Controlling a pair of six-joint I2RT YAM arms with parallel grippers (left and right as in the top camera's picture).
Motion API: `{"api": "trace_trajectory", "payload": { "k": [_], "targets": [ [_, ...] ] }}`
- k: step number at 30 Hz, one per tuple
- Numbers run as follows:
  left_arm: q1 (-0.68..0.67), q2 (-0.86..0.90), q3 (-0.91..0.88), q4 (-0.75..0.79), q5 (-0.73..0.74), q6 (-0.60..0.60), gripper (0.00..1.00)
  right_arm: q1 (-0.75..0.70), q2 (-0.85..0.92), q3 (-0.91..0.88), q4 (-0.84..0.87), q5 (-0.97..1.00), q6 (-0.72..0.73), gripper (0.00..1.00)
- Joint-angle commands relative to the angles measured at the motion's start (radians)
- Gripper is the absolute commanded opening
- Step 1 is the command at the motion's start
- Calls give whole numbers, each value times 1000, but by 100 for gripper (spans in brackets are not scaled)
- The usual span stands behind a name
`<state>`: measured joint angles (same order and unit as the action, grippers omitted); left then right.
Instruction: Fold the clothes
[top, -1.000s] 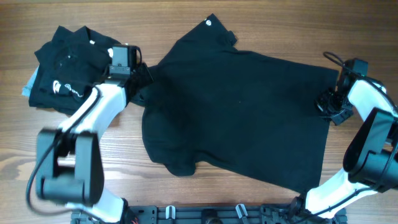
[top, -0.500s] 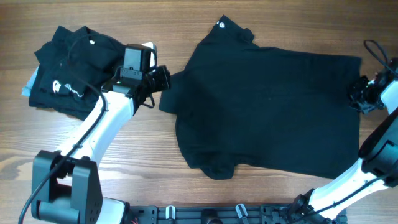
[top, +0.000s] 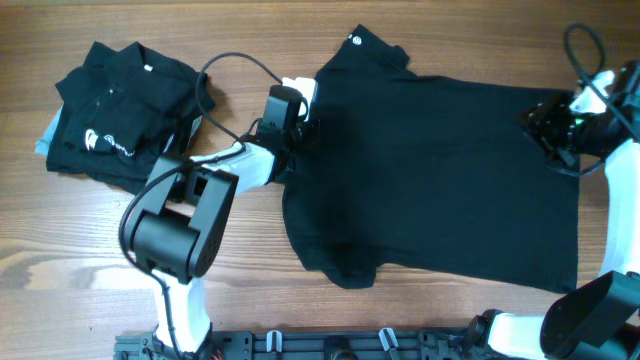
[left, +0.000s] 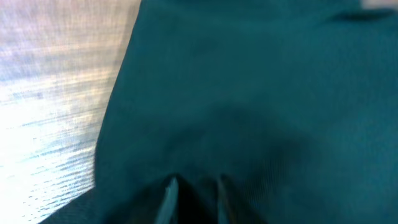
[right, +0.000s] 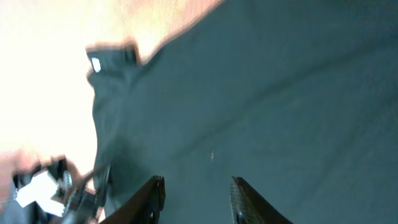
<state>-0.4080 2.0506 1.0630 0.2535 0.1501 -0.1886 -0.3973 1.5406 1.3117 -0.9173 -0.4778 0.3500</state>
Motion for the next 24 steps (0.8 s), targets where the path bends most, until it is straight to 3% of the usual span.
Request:
{"api": "trace_trajectory", "payload": {
  "k": [1, 3, 5, 10, 15, 19, 24],
  "targets": [
    [50, 69, -2, -10, -133, -29, 16, 54, -10, 3, -15, 72, -40, 40],
    [97, 73, -2, -63, -263, -68, 15, 78, 1, 3, -11, 182, -37, 44],
    [168, 72, -2, -79, -277, -79, 15, 80, 19, 2, -13, 218, -35, 45],
    [248, 54, 28, -87, -41, -77, 18, 80, 90, 2, -14, 244, 2, 46],
    [223, -76, 45, -140, -30, -77, 28, 79, 190, 2, -67, 272, 46, 47],
    [212, -285, 45, -306, -27, -77, 34, 59, 177, 2, -111, 242, 28, 46],
    [212, -654, 45, -747, -27, -110, 51, 33, 63, 2, -307, 254, -10, 47]
  ]
}}
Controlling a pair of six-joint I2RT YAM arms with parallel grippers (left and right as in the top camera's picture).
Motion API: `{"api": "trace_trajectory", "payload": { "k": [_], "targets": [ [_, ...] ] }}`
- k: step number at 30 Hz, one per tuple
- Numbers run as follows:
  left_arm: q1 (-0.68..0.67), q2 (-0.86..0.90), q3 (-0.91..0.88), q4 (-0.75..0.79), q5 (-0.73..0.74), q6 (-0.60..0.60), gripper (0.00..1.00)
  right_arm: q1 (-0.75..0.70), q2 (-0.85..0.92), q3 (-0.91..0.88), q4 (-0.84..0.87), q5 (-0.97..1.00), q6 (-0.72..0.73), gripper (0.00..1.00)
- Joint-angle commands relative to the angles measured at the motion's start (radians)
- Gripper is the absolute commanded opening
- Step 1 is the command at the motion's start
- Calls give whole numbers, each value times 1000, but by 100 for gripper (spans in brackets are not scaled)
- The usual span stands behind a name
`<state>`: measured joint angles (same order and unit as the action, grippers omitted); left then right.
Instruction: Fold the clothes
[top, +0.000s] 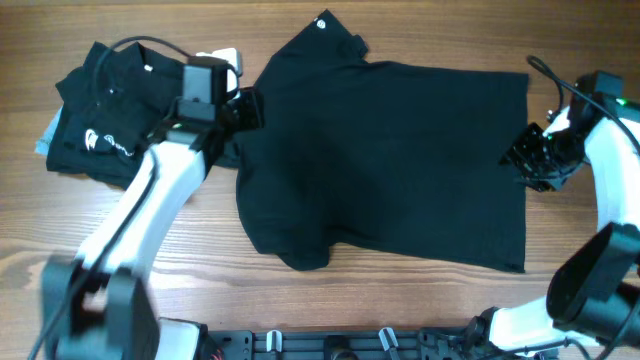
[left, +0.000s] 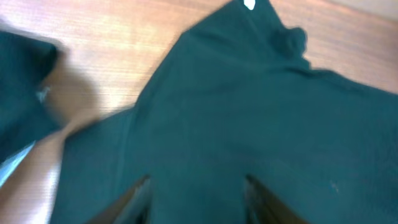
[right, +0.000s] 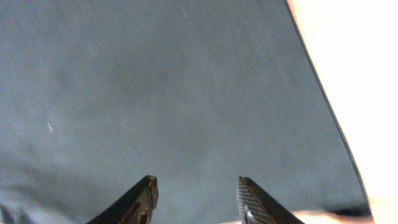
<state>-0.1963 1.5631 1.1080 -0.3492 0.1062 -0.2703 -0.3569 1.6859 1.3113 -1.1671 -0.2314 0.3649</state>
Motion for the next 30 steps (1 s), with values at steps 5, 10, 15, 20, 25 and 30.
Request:
{"api": "trace_trajectory", "payload": {
  "k": [5, 10, 15, 20, 25, 30],
  "targets": [
    [1, -286, -10, -618, 91, -163, 51, -7, -116, 1, -108, 61, -21, 49],
    [-5, -261, -138, -747, 130, -287, 51, -7, -115, -43, -105, 48, -21, 53],
    [-5, -255, -333, -647, 245, -320, 47, -7, -115, -164, -56, 48, -11, 55],
    [-5, -248, -512, -436, 233, -380, 48, -19, -115, -322, 79, 64, 57, 61],
    [-5, -202, -624, -232, 249, -458, 46, -152, -115, -370, 116, 79, 52, 61],
    [-5, -160, -629, -130, 249, -475, 42, -266, -115, -370, 96, 47, 4, 62]
  ]
}}
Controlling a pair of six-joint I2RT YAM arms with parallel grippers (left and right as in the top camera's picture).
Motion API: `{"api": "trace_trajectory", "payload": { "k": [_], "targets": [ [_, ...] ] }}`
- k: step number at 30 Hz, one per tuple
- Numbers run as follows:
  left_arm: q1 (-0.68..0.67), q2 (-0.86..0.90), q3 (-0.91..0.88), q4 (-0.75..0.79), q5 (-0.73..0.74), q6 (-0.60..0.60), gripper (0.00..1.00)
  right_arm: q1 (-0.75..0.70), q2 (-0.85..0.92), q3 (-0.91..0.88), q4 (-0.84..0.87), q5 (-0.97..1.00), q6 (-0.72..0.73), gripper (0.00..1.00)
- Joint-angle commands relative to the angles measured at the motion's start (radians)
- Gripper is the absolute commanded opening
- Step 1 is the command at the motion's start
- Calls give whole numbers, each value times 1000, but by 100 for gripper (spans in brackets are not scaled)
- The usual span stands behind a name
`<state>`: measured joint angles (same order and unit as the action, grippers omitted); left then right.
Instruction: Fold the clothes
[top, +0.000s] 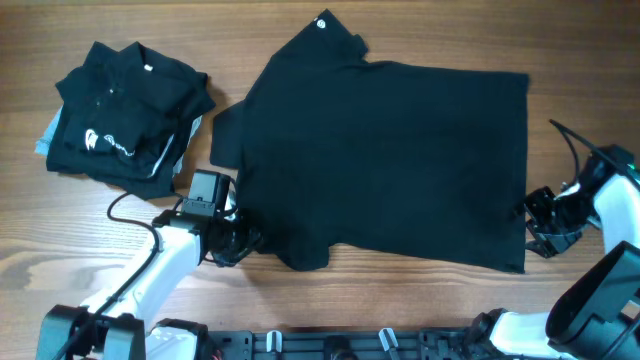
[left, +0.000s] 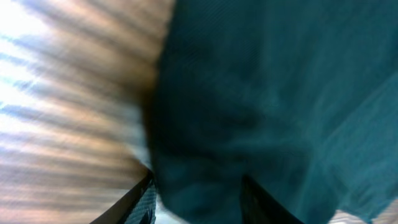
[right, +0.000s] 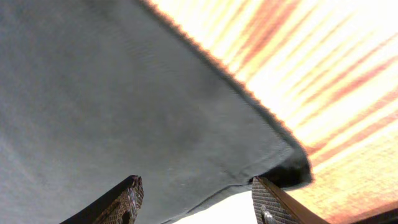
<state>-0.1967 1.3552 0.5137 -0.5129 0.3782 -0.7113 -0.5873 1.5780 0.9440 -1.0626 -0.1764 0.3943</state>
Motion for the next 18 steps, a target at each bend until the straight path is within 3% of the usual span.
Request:
{"api": "trace_trajectory", "payload": {
  "k": [1, 7, 10, 18],
  "targets": [
    [-4, 50, -35, 37, -23, -34, 40, -39, -7, -3, -12, -8, -25, 62],
    [-3, 51, -35, 16, 37, -34, 9, -39, -7, -4, -51, -6, -26, 63],
    [-1, 51, -31, 16, 37, -34, 4, -39, -7, -43, -55, -6, -25, 63],
    [-2, 51, -18, 16, 37, -34, 4, -73, -7, -188, 77, 122, 138, 67]
  ]
}}
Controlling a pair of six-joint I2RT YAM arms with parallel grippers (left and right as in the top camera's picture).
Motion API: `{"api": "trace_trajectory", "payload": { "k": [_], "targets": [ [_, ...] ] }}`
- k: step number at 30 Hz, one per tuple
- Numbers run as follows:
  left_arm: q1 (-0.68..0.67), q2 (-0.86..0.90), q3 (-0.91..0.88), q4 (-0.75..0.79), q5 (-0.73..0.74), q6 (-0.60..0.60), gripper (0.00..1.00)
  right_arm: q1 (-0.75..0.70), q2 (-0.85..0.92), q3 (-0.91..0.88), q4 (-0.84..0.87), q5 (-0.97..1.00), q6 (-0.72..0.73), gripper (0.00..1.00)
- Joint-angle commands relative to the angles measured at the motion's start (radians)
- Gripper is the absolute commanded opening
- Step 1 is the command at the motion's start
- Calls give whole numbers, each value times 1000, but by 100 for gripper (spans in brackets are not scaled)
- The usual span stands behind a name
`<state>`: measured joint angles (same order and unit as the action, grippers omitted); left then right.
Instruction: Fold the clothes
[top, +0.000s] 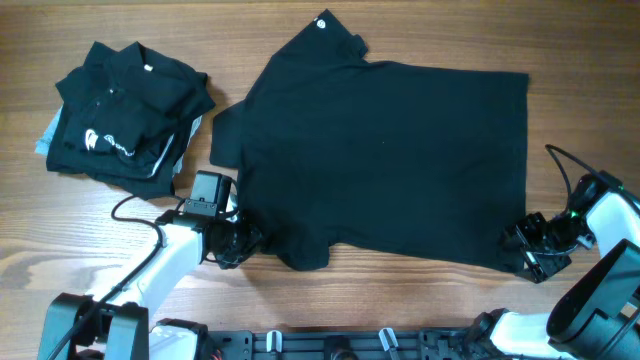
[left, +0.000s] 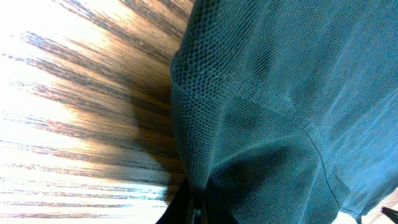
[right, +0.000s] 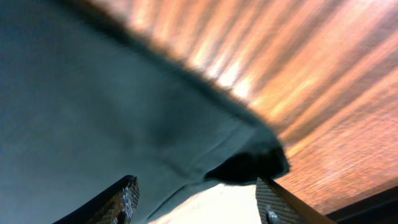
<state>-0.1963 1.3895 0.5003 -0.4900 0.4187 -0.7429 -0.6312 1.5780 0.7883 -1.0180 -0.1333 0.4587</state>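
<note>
A black shirt (top: 390, 150) lies spread flat on the wooden table (top: 60, 250), collar at the far side. My left gripper (top: 237, 243) sits at the shirt's near-left edge. In the left wrist view the gripper (left: 198, 202) is shut on a pinch of the knit cloth (left: 267, 106). My right gripper (top: 528, 248) is at the near-right corner. In the right wrist view the gripper (right: 199, 199) stands open, with the shirt's corner (right: 249, 165) just ahead between its fingers (right: 121, 199).
A stack of folded black clothes (top: 120, 110) lies at the far left, with something light blue underneath. The black mounting rail (top: 350, 345) runs along the near edge. Loose cables trail beside both arms.
My left gripper was open at the shirt's near-left edge and is now shut on that cloth. My right gripper has shifted a little left and nearer, onto the near-right corner, still open.
The shirt lay further right, my left gripper at its far-left shoulder and my right at its far-right edge. Then the shirt was further left with both grippers open. Later both grippers were down at its near edge, where the left now grips.
</note>
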Motion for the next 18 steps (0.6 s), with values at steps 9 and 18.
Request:
{"api": "trace_trajectory", "payload": {
  "k": [9, 18],
  "targets": [
    [-2, 17, -4, -6, -3, -2, 6, -119, -7, -78, 101, 82, 43, 54],
    [-2, -5, 24, -27, 34, 6, 4, -119, -29, -21, 56, -117, -71, 4]
  ]
}}
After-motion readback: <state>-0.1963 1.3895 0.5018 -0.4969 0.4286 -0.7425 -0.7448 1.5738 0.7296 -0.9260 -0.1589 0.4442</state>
